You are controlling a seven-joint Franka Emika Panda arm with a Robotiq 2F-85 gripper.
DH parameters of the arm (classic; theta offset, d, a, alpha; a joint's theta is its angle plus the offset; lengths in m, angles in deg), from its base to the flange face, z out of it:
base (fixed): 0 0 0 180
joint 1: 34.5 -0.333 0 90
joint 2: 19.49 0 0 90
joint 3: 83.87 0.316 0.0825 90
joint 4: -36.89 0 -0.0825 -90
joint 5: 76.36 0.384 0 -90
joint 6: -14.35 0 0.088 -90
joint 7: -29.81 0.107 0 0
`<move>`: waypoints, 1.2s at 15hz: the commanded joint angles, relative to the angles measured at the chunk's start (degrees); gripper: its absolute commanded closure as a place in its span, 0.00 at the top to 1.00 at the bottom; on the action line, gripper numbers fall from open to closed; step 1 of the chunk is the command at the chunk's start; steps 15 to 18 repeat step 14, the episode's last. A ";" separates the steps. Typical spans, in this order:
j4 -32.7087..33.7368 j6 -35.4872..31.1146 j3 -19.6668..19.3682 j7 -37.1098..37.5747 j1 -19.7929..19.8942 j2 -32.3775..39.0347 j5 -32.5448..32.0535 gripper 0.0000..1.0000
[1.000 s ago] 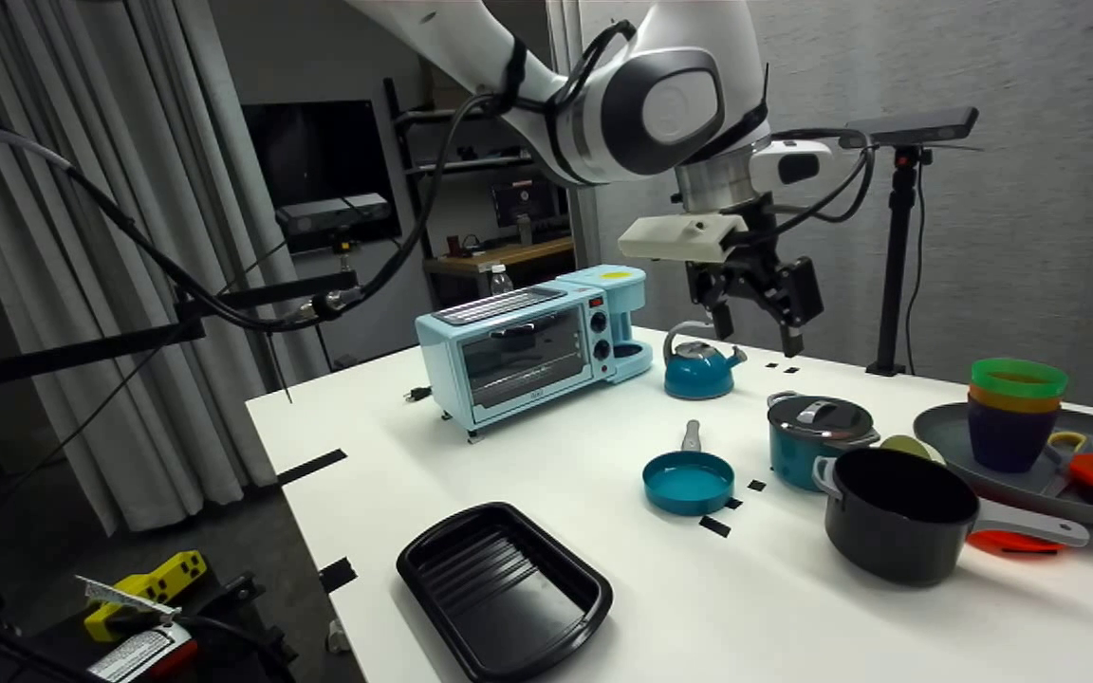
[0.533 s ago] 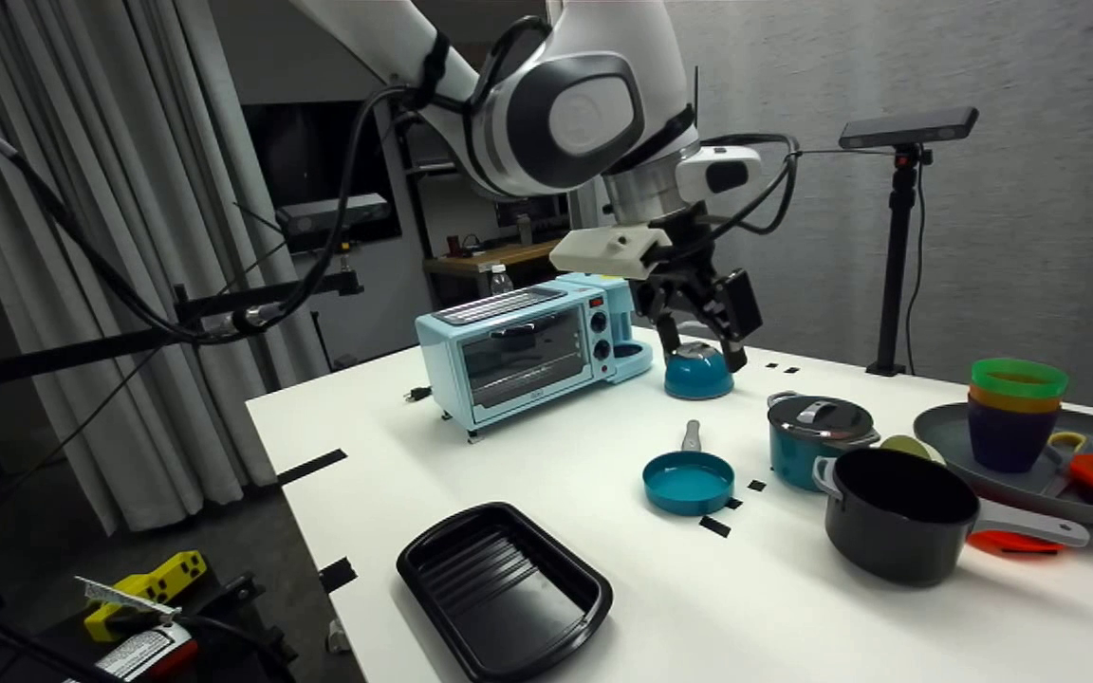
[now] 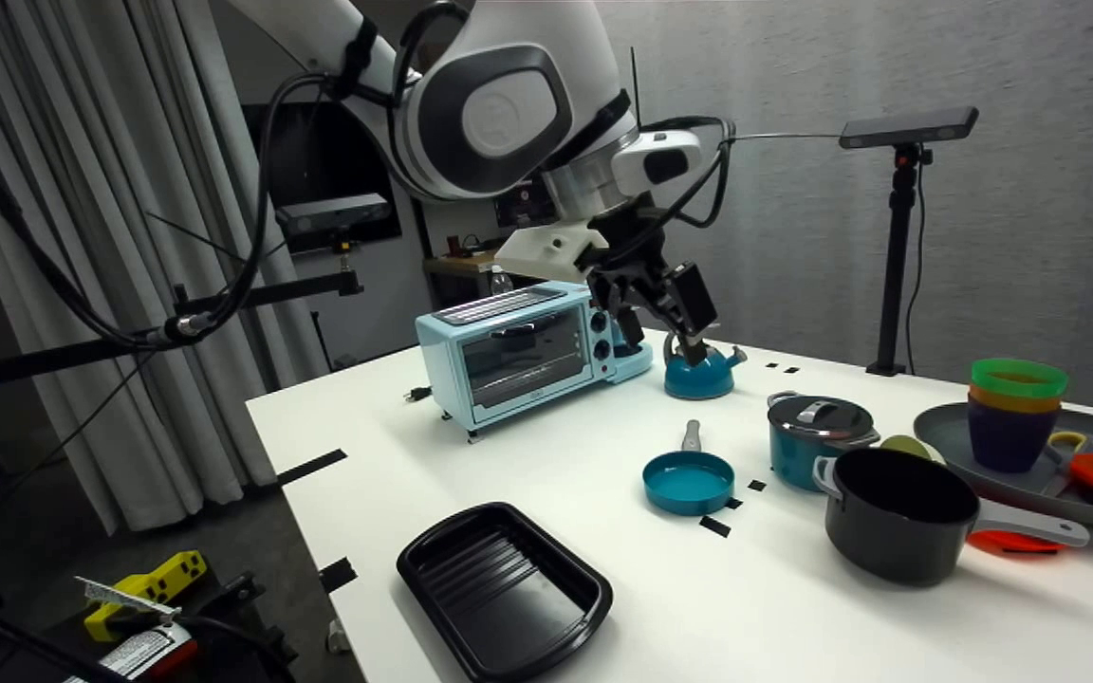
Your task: Move the lid from the blue pan to the blue pot
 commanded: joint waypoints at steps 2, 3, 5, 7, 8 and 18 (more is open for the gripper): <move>-6.62 -3.36 -1.08 1.30 -0.89 -6.01 -1.37 1.00; -7.43 -4.07 -1.03 1.10 -0.86 -6.53 -1.35 1.00; -8.81 -4.53 -0.79 0.68 -0.80 -7.70 -0.72 1.00; -5.87 -2.79 -0.65 0.23 -0.66 -4.82 -0.06 1.00; -6.31 -2.81 -0.66 0.24 -0.67 -5.22 -0.07 1.00; -6.65 -2.81 -0.67 0.25 -0.68 -5.63 -0.08 1.00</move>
